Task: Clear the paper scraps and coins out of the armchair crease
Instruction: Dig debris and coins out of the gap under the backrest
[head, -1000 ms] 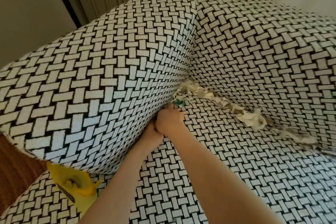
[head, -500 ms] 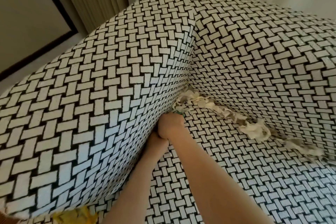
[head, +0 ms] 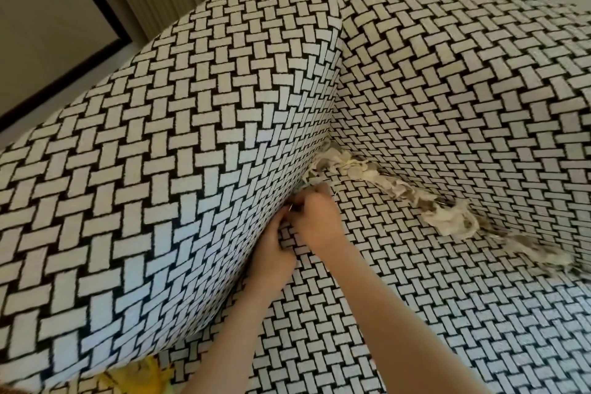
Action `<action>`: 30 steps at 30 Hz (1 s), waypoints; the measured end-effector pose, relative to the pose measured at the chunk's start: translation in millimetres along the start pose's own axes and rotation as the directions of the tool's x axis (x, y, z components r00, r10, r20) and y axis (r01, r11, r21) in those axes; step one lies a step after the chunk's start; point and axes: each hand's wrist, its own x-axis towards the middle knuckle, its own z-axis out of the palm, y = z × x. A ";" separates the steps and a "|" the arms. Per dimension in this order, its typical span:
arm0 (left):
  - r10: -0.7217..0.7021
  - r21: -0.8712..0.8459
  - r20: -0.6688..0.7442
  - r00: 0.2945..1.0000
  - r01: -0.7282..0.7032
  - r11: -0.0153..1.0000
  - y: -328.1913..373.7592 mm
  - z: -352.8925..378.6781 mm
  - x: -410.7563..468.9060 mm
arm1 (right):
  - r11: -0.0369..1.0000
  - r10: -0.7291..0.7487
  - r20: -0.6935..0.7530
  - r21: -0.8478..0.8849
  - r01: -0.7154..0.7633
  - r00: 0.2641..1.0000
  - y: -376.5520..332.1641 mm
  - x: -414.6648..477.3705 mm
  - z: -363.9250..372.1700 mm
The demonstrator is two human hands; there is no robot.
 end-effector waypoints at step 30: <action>0.061 0.130 -0.141 0.988 -0.042 0.991 45.4 13.7 0.4 | 0.336 0.468 0.054 0.912 -0.235 0.882 27.9 -32.0 -31.5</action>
